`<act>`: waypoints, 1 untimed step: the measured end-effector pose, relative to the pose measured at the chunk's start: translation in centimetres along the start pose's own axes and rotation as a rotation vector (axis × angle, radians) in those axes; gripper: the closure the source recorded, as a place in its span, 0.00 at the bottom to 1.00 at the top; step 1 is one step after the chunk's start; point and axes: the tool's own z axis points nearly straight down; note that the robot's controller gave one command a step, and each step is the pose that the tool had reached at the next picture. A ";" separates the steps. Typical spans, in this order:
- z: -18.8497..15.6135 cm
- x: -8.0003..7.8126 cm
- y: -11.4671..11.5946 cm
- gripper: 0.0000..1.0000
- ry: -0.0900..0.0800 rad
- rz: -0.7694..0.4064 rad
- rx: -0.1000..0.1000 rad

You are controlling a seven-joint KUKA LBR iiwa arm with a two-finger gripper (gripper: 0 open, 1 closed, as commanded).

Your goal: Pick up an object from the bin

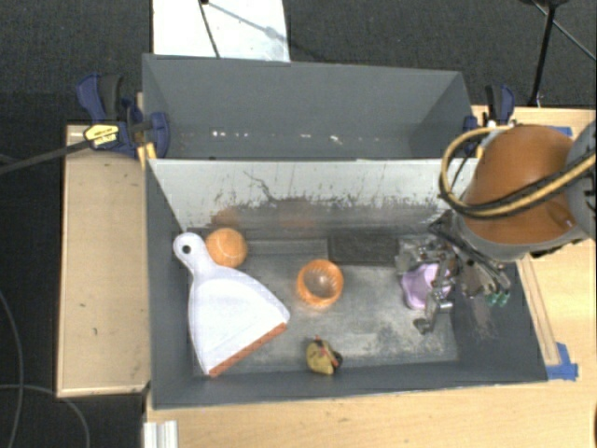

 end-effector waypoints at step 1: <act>0.7 -5.2 -8.9 0.00 0.003 -0.030 0.000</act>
Offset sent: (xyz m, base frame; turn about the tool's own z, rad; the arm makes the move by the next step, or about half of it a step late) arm 0.0387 -0.0710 -0.0487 -0.2044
